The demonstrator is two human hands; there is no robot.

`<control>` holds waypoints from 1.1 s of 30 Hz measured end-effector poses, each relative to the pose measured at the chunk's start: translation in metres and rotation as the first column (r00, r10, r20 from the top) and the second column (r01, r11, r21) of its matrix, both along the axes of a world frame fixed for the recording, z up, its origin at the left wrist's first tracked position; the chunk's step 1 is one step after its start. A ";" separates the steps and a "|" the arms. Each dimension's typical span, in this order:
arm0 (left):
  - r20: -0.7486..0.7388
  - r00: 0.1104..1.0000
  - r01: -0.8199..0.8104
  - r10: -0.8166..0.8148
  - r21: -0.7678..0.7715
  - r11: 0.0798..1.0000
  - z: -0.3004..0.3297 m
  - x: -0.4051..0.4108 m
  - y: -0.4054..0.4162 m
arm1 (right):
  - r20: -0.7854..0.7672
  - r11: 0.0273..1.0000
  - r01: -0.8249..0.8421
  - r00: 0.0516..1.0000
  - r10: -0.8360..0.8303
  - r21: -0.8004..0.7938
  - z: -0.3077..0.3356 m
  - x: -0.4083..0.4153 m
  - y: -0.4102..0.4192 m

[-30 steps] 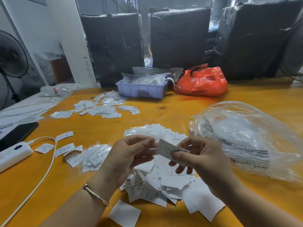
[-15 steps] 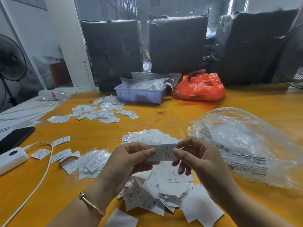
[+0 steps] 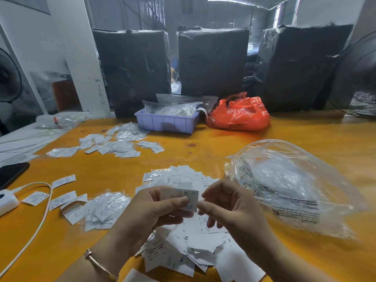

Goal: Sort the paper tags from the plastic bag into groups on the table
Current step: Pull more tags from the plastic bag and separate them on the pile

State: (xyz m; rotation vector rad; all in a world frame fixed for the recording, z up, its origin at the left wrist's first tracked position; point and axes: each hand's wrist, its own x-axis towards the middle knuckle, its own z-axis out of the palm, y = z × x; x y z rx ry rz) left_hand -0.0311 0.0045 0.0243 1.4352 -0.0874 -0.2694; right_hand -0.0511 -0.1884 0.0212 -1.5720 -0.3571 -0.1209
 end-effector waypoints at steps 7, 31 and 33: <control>0.016 0.994 0.103 -0.105 0.099 0.990 0.002 -0.004 -0.003 | -0.017 0.988 0.017 1.000 -0.019 -0.150 -0.004 0.003 0.000; 0.254 0.840 -0.542 0.480 0.442 0.715 -0.007 0.043 0.083 | 0.159 0.912 0.296 0.953 -0.260 -0.285 -0.008 0.026 -0.035; 0.273 0.836 -0.547 0.476 0.484 0.683 -0.009 0.046 0.092 | 0.175 0.897 0.327 0.942 -0.285 -0.298 -0.009 0.029 -0.038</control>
